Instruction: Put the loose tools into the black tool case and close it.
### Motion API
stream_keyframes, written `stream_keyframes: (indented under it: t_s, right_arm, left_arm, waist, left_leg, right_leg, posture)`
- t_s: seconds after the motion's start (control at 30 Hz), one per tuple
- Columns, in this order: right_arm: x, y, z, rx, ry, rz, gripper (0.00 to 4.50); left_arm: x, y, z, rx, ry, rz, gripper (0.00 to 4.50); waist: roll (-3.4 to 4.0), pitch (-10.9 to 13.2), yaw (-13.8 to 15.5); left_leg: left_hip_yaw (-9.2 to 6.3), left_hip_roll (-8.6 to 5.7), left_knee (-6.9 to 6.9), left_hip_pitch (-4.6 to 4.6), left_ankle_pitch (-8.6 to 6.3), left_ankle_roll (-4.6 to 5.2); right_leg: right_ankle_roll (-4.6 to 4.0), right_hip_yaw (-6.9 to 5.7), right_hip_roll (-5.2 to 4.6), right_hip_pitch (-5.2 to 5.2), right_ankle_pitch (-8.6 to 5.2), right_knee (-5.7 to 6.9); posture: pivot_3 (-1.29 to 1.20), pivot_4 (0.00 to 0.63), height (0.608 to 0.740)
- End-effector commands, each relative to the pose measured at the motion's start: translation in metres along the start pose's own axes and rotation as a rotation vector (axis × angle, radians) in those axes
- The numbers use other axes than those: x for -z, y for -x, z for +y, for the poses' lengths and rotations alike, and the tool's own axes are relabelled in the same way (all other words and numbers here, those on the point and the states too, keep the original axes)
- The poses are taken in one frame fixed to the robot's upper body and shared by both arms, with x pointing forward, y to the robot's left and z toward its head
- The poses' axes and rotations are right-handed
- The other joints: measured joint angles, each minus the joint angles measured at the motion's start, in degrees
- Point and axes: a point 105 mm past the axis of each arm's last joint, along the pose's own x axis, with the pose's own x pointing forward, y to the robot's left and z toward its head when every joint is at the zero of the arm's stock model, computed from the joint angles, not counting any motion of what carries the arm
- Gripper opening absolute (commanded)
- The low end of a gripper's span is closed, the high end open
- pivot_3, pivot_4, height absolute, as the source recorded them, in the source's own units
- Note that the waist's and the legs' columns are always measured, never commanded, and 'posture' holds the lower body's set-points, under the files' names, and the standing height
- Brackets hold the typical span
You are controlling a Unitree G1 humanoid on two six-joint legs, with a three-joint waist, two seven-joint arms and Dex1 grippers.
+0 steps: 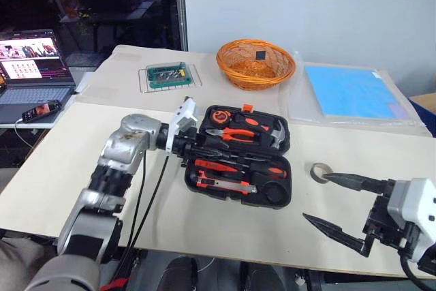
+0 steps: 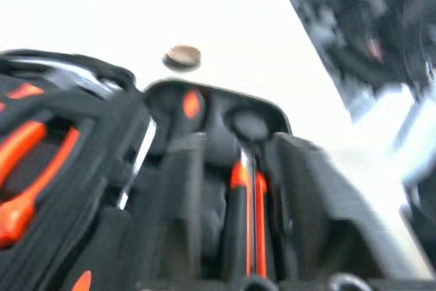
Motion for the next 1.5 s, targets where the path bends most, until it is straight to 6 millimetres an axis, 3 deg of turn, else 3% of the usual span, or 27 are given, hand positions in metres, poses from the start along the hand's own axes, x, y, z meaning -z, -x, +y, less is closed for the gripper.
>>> stream_keyframes:
  t_s: [0.03, 0.17, 0.27, 0.37, 0.5, 0.6, 0.67, 0.73, 0.87, 0.9, 0.97, 1.13, 1.23, 1.37, 1.5]
  right_arm:
    - [-0.007, -0.001, 0.002, -0.006, 0.021, -0.024, 4.50]
    - [-0.004, -0.001, 0.002, -0.017, 0.010, 0.002, 4.50]
    - [0.001, 0.000, -0.001, -0.008, -0.011, 0.038, 4.50]
    - [0.006, 0.000, -0.002, 0.008, -0.048, 0.072, 4.50]
    - [0.019, -0.001, -0.019, 0.151, -0.082, 0.143, 4.50]
    - [0.026, -0.008, -0.032, 0.204, -0.130, 0.178, 4.50]
    - [0.034, -0.014, -0.042, 0.185, -0.162, 0.236, 4.50]
    - [0.045, -0.016, -0.054, 0.178, -0.195, 0.302, 4.50]
    - [0.070, -0.029, -0.085, 0.178, -0.191, 0.449, 3.49]
    - [0.079, -0.032, -0.097, 0.211, -0.183, 0.493, 3.02]
    - [0.093, -0.039, -0.111, 0.213, -0.144, 0.575, 2.40]
    - [0.106, -0.060, -0.123, 0.154, -0.203, 0.606, 2.40]
    - [0.122, -0.062, -0.120, 0.102, -0.212, 0.672, 1.70]
    - [0.129, -0.065, -0.116, 0.061, -0.248, 0.691, 0.24]
    - [0.121, -0.061, -0.125, 0.091, -0.234, 0.659, 0.08]
  left_arm:
    - [0.013, -0.008, -0.004, -0.071, -0.021, 0.069, 0.05]
    - [0.061, -0.017, -0.001, -0.143, 0.003, 0.293, 0.05]
    - [0.072, -0.028, 0.000, -0.155, 0.023, 0.349, 0.05]
    - [0.070, -0.039, 0.001, -0.142, 0.006, 0.342, 0.05]
    - [0.040, -0.044, 0.001, -0.127, -0.047, 0.164, 0.05]
    - [-0.008, -0.038, -0.007, -0.106, -0.100, -0.070, 0.05]
    - [-0.030, -0.029, -0.020, -0.065, -0.127, -0.149, 0.05]
    - [-0.042, -0.029, -0.029, -0.045, -0.137, -0.176, 0.78]
    - [-0.055, -0.026, -0.044, -0.017, -0.174, -0.158, 2.24]
    - [-0.057, -0.025, -0.046, -0.012, -0.178, -0.153, 2.76]
    - [-0.060, -0.024, -0.050, -0.011, -0.193, -0.145, 3.39]
    - [-0.060, -0.025, -0.053, -0.028, -0.196, -0.137, 3.39]
    - [-0.056, -0.023, -0.051, -0.056, -0.199, -0.132, 3.44]
    - [-0.054, -0.019, -0.051, -0.083, -0.193, -0.136, 3.44]
    - [-0.051, -0.017, -0.050, -0.113, -0.183, -0.142, 3.44]
  waist:
    - [-0.03, 0.0, 0.0]
    - [-0.01, 0.0, 0.5]
    - [0.06, -0.1, 0.7]
    - [0.15, -0.1, 1.0]
    - [0.29, -0.2, 1.4]
    - [0.27, -0.2, 1.2]
    - [0.17, -0.1, 0.9]
    - [0.14, -0.1, 0.4]
    - [0.17, 0.0, -0.4]
    - [0.16, 0.0, -0.5]
    - [0.13, 0.0, -0.6]
    - [0.13, 0.0, -0.5]
    - [0.13, 0.0, -0.3]
    - [0.12, 0.0, -0.4]
    - [0.12, 0.0, -0.4]
  left_leg:
    - [0.00, 0.00, 0.00, 0.00, 0.00, 0.00]
    - [-0.04, -0.01, 0.01, 0.03, 0.00, -0.02]
    - [-0.02, -0.02, -0.03, 0.62, -0.27, -0.46]
    - [-0.02, -0.01, -0.08, 0.91, -0.34, -0.57]
    - [-0.02, -0.07, -0.08, 0.88, -0.34, -0.58]
    - [-0.02, -0.09, -0.08, 0.79, -0.34, -0.58]
    - [0.02, -0.08, -0.05, 0.44, -0.33, -0.56]
    - [0.05, -0.09, -0.01, 0.22, -0.29, -0.50]
    - [0.02, -0.10, -0.08, 0.23, -0.01, -0.01]
    - [0.02, -0.13, -0.12, 0.22, 0.00, 0.01]
    - [0.00, -0.14, -0.11, 0.22, 0.00, 0.02]
    - [0.06, -0.18, -0.10, 0.00, 0.02, 0.04]
    - [0.05, -0.19, -0.09, -0.07, 0.02, 0.05]
    - [0.08, -0.21, -0.09, -0.13, 0.00, 0.09]
    - [0.06, -0.19, -0.04, -0.11, 0.00, 0.09]
  right_leg:
    - [0.00, 0.00, 0.00, -0.02, 0.00, 0.00]
    - [-0.02, -0.02, 0.00, 0.05, 0.01, 0.02]
    - [0.01, -0.02, -0.09, 0.60, -0.01, -0.08]
    - [0.02, -0.05, -0.17, 0.66, -0.03, -0.15]
    - [0.03, -0.06, -0.30, 0.67, -0.03, -0.16]
    - [0.03, -0.06, -0.33, 0.62, -0.03, -0.21]
    - [0.03, -0.04, -0.35, 0.52, -0.03, -0.18]
    - [0.00, -0.02, -0.32, 0.28, 0.00, -0.12]
    - [-0.01, -0.02, -0.16, 0.26, -0.01, -0.12]
    - [-0.01, -0.01, -0.15, 0.24, -0.02, -0.12]
    - [0.00, 0.00, -0.05, 0.23, -0.05, -0.11]
    - [0.01, 0.11, -0.02, -0.05, -0.03, -0.05]
    - [0.02, 0.08, 0.00, -0.09, -0.04, -0.06]
    - [0.07, 0.12, -0.03, -0.11, -0.04, -0.06]
    - [0.10, 0.10, -0.02, -0.09, -0.05, -0.03]
  posture:
    - [0.00, 0.150, 0.740]
    - [0.00, 0.150, 0.740]
    - [0.00, 0.150, 0.740]
    - [0.00, 0.150, 0.740]
    - [0.00, 0.150, 0.740]
    - [0.00, 0.150, 0.740]
    - [0.00, 0.150, 0.740]
    - [0.00, 0.150, 0.740]
    - [0.00, 0.150, 0.740]
    - [0.00, 0.150, 0.740]
    - [0.00, 0.150, 0.740]
    - [0.00, 0.150, 0.740]
    - [0.00, 0.150, 0.740]
    - [0.00, 0.150, 0.740]
    - [0.00, 0.150, 0.740]
